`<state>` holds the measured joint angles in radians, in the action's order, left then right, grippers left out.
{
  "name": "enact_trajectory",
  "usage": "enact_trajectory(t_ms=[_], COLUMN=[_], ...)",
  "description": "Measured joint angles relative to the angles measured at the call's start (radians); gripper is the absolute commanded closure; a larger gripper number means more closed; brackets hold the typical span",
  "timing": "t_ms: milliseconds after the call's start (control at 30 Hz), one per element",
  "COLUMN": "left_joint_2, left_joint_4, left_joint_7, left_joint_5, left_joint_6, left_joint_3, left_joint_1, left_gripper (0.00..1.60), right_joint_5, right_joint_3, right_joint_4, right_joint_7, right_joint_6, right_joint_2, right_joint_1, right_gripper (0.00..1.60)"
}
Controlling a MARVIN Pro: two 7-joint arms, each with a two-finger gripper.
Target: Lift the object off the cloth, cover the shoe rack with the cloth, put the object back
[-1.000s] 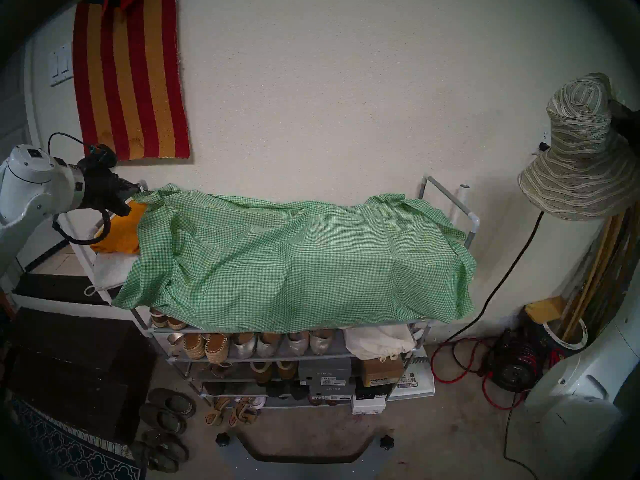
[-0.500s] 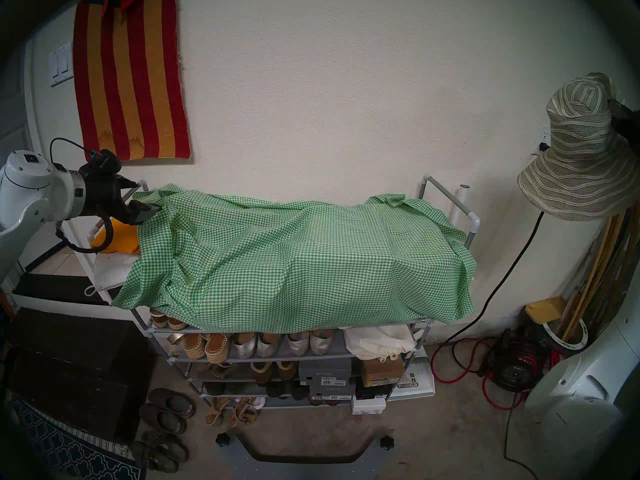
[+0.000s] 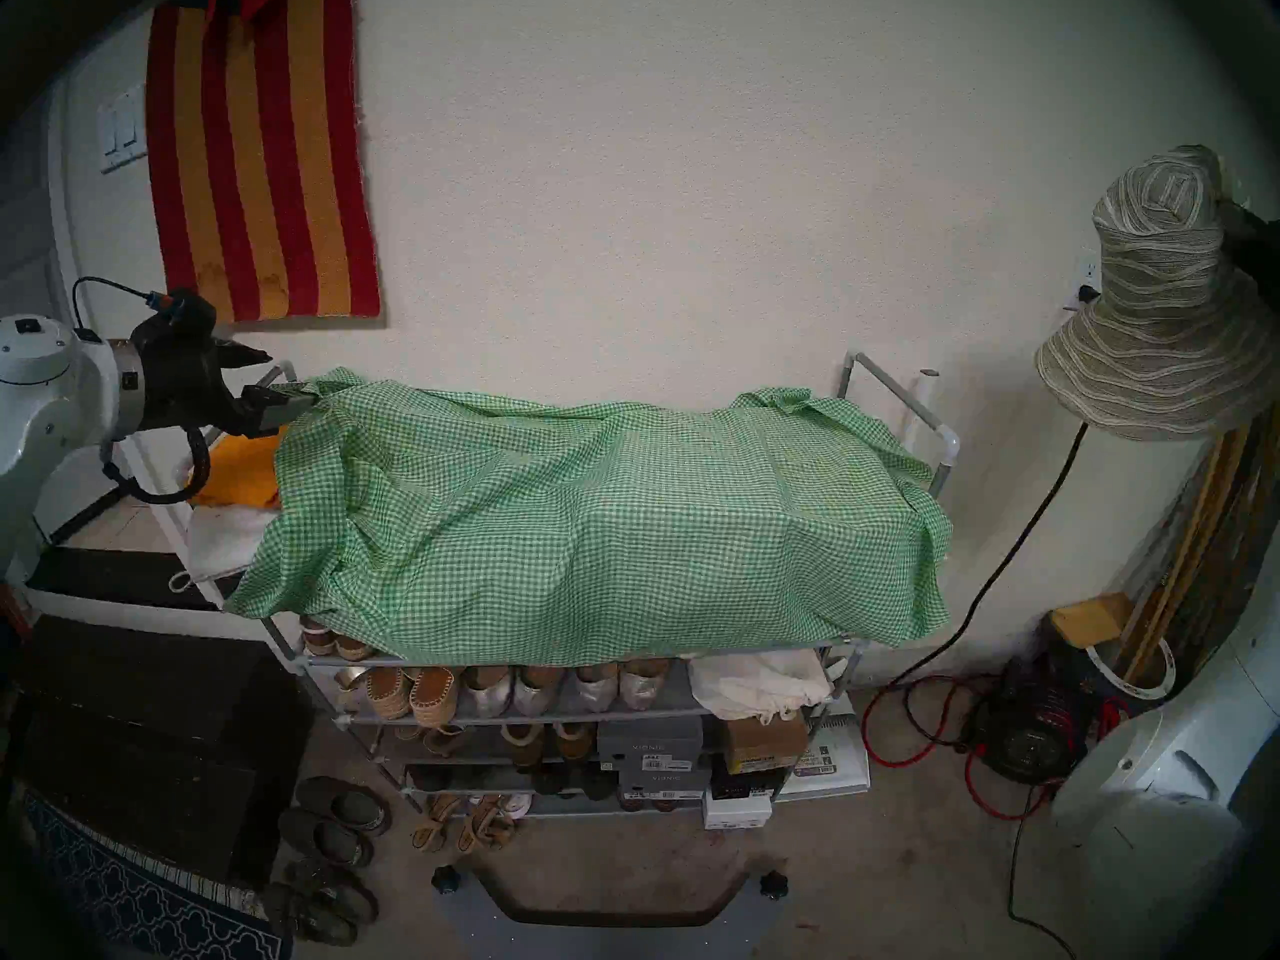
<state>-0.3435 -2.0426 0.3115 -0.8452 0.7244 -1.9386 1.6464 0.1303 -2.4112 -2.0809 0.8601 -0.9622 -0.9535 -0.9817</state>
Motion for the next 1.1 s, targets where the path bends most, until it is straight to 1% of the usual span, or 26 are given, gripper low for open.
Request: enact_trajectory(t_ms=[33, 100, 200, 333, 500, 533, 600, 633, 667, 767, 833, 867, 933, 1000, 1067, 1100], left_joint_2=[-0.008, -0.012, -0.014, 0.002, 0.019, 0.021, 0.023, 0.024, 0.028, 0.033, 0.033, 0.032, 0.028, 0.022, 0.013, 0.006], left_joint_4=[0.005, 0.010, 0.027, 0.045, 0.051, 0.051, 0.050, 0.050, 0.049, 0.046, 0.046, 0.047, 0.052, 0.059, 0.071, 0.078], left_joint_7=[0.016, 0.025, 0.033, 0.024, -0.005, -0.014, -0.023, -0.027, -0.039, -0.057, -0.064, -0.071, -0.077, -0.080, -0.085, -0.087], left_joint_5=[0.007, 0.010, 0.012, -0.001, -0.011, -0.013, -0.014, -0.014, -0.015, -0.014, -0.012, -0.006, 0.000, 0.006, 0.017, 0.025], left_joint_6=[-0.020, -0.032, -0.062, -0.095, -0.114, -0.118, -0.122, -0.123, -0.125, -0.127, -0.127, -0.127, -0.126, -0.124, -0.116, -0.110], left_joint_3=[-0.002, -0.001, 0.020, 0.097, 0.174, 0.196, 0.221, 0.232, 0.263, 0.317, 0.337, 0.366, 0.394, 0.417, 0.452, 0.469], left_joint_1=[0.009, 0.012, 0.011, -0.025, -0.067, -0.079, -0.093, -0.099, -0.118, -0.155, -0.170, -0.191, -0.210, -0.226, -0.250, -0.264], left_gripper=[0.00, 0.00, 0.00, 0.00, 0.00, 0.40, 0.37, 0.19, 0.00, 0.00, 0.00, 0.00, 0.00, 0.09, 0.30, 0.48], right_joint_5=[0.000, 0.000, 0.000, 0.000, 0.000, 0.000, 0.000, 0.000, 0.000, 0.000, -0.001, -0.001, -0.001, -0.001, -0.001, -0.001], right_joint_3=[0.000, 0.000, 0.000, 0.000, -0.001, -0.001, -0.001, -0.001, -0.001, -0.001, -0.001, -0.001, -0.001, -0.001, -0.001, -0.001], right_joint_4=[0.000, 0.000, 0.000, 0.000, 0.001, 0.001, 0.001, 0.001, 0.001, 0.001, 0.001, 0.001, 0.001, 0.001, 0.001, 0.001], right_joint_7=[0.000, 0.000, 0.000, 0.000, 0.000, 0.000, 0.000, 0.000, 0.000, 0.000, 0.000, 0.000, 0.000, 0.000, 0.000, 0.000], right_joint_6=[0.000, 0.000, 0.000, 0.000, 0.000, 0.000, 0.000, 0.000, 0.000, 0.000, 0.000, 0.000, 0.000, 0.000, 0.000, 0.000], right_joint_2=[0.000, 0.000, 0.001, 0.001, 0.002, 0.002, 0.002, 0.002, 0.002, 0.002, 0.002, 0.002, 0.002, 0.003, 0.003, 0.003], right_joint_1=[0.000, 0.000, 0.000, 0.000, -0.001, -0.001, -0.001, -0.001, -0.001, -0.001, -0.001, -0.001, -0.001, -0.001, -0.001, -0.001], right_gripper=[1.60, 1.60, 1.60, 1.60, 1.60, 1.60, 1.60, 1.60, 1.60, 1.60, 1.60, 1.60, 1.60, 1.60, 1.60, 1.60])
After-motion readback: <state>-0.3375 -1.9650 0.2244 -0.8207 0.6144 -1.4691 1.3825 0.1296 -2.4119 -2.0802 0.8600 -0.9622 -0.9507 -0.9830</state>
